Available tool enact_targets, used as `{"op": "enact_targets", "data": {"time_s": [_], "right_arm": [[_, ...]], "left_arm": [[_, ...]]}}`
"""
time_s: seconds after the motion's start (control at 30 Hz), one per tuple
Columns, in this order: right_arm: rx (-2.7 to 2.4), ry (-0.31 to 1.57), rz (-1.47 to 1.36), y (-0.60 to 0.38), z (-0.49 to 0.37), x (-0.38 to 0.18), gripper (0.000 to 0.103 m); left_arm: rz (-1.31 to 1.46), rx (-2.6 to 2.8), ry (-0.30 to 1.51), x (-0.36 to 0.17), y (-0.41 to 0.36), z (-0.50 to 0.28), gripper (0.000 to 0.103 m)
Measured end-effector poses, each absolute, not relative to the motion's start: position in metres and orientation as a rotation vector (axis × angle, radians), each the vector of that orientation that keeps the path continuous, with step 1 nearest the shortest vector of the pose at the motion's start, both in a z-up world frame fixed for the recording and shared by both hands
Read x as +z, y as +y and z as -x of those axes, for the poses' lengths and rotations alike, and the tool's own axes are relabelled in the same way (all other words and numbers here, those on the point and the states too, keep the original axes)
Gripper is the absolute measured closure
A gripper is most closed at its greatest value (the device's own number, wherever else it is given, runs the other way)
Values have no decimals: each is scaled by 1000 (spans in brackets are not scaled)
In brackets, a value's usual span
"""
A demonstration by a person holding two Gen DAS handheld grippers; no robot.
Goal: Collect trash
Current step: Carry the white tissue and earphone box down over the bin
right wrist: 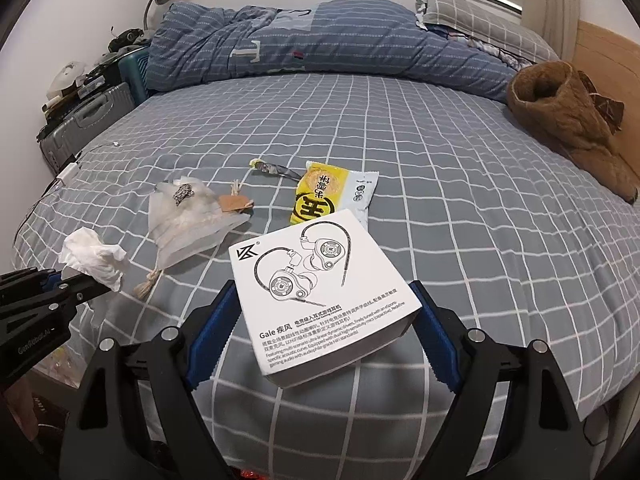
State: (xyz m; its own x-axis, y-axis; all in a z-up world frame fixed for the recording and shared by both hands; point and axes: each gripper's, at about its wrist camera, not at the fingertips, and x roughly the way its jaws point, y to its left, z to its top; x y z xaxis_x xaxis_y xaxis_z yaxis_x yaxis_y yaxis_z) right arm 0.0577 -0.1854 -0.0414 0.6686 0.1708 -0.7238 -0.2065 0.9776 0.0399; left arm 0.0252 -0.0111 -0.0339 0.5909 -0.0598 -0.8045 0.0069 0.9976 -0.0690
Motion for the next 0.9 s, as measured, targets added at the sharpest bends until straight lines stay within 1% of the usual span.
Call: {"op": "enact_targets", "data": {"time_s": [0.9], "right_arm": [[171,829,38,-193,29,-34,23]], "left_arm": [[98,-26,928,-34,-17,44,85]]}}
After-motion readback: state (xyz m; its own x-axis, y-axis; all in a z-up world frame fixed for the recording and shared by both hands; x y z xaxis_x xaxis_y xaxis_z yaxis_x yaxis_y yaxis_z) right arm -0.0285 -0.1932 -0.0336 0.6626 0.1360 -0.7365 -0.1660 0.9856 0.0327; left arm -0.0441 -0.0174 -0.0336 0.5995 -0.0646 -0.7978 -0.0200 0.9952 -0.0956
